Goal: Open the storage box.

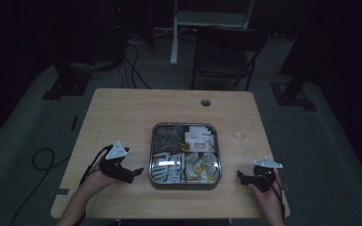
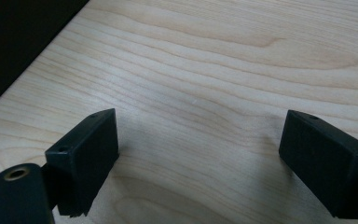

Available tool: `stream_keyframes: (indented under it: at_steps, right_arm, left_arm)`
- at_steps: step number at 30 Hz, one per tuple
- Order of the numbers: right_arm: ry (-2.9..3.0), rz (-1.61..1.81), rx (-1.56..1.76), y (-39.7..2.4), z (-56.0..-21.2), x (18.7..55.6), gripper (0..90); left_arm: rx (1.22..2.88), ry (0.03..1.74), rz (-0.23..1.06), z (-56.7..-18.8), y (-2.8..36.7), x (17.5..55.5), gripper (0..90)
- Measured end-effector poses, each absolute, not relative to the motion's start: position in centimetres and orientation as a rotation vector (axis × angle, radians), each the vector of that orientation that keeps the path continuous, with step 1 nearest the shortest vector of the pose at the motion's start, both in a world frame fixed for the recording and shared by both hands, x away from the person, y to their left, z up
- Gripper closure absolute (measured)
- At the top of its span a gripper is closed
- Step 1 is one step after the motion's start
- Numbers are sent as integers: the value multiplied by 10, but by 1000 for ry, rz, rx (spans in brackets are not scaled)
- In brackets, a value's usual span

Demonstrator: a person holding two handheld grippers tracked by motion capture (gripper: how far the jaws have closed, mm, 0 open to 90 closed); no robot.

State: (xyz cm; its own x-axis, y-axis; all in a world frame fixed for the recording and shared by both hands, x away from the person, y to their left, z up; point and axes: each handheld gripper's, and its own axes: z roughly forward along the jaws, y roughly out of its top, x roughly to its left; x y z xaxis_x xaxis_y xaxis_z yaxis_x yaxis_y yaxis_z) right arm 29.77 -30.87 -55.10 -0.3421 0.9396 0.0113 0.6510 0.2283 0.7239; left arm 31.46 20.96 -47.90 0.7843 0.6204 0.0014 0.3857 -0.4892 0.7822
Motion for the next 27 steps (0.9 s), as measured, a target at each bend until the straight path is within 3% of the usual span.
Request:
stream_keyframes:
  at_steps: [27]
  right_arm:
    - [2077, 900, 1462, -309, -551, 298, 114]
  left_arm:
    - [2172, 585, 286, -476, 143, 339, 8]
